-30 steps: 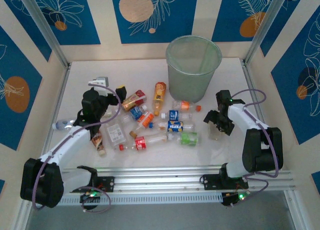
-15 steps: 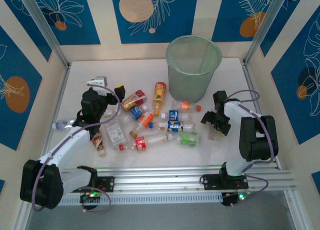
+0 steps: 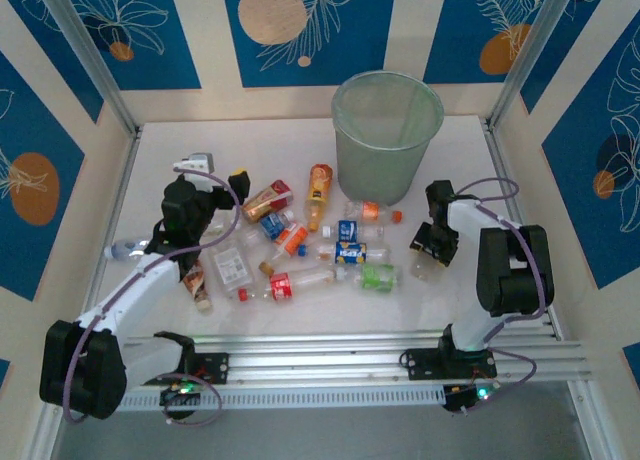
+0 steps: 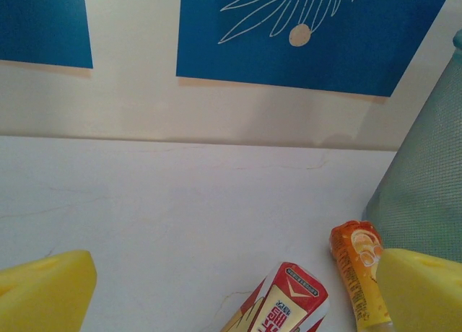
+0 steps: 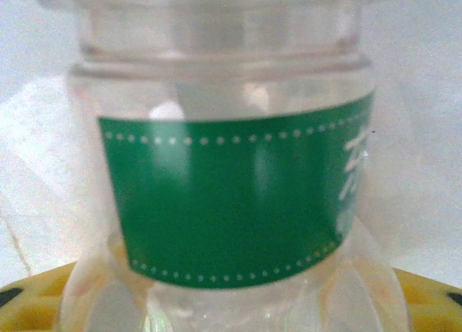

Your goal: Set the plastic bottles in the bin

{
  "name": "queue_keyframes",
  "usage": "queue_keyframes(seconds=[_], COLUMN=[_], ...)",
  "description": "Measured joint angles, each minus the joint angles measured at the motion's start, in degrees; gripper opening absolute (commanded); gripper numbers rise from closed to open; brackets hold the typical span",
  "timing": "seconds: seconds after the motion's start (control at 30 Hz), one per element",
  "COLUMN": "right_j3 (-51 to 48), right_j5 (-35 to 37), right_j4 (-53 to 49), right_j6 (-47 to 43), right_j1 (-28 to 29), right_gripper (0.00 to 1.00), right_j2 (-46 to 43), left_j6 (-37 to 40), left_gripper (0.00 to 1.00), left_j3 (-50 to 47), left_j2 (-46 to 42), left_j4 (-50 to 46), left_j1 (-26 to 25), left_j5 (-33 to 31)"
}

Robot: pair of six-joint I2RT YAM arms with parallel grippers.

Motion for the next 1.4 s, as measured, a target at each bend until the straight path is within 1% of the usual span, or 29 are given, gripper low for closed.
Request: queue_keyframes(seconds=[0.17,0.3,0.4,0.5,0.63,0.8,0.97,1.07,1.13,1.23,1.4], right_j3=[0.1,2.2,5.8,11.4,21.6,33.2,40.9,44.4,46.9,48.0,48.2], right_j5=[1.0,2.6,4.2,6.4,9.6,13.2,15.4,15.6,16.3,17.7,17.9], right_j4=[-1.2,-4.0,-6.5,-9.2,-11.5,-10.4,-4.0,1.4,4.6,9.9,18.5], right_j6=[0.1,0.1,0.1,-0.2,-1.7,-5.1,-10.5,-13.5,-15.5,-18.8,-24.0], right_j1=[0.1,0.9,2.6,4.8,8.1,12.4,15.6,15.9,16.3,17.6,19.3], right_gripper=[0.46,0.44,0.44,0.44,0.43,0.42,0.41,0.37,0.36,0.37,0.38], right_j2=[-5.7,-11.3,-15.1,-17.9,-19.7,-19.9,-17.9,-14.0,-9.8,-4.8,1.4], left_j6=[0.0,-0.1,-0.3,-0.4,-0.4,-0.5,-0.5,-0.5,-0.9,-1.6,-2.0], left_gripper=[1.0,0.99,0.99,0.99,1.0,0.99,1.0,1.0,0.99,0.99,0.99], left_j3=[0.0,0.0,0.0,0.0,0.0,0.0,0.0,0.0,0.0,0.0,0.0], left_j2=[0.0,0.0,0.0,0.0,0.0,-0.9,-1.9,-1.9,-1.9,-1.9,-1.9], left_j4=[0.0,0.0,0.0,0.0,0.0,-0.9,-1.2,-1.3,-1.3,-1.3,-1.3], left_j1=[0.0,0.0,0.0,0.0,0.0,0.0,0.0,0.0,0.0,0.0,0.0], left_j5=[-0.1,-0.1,-0.1,-0.1,-0.2,-0.5,-0.5,-0.5,-0.5,-0.2,0.2])
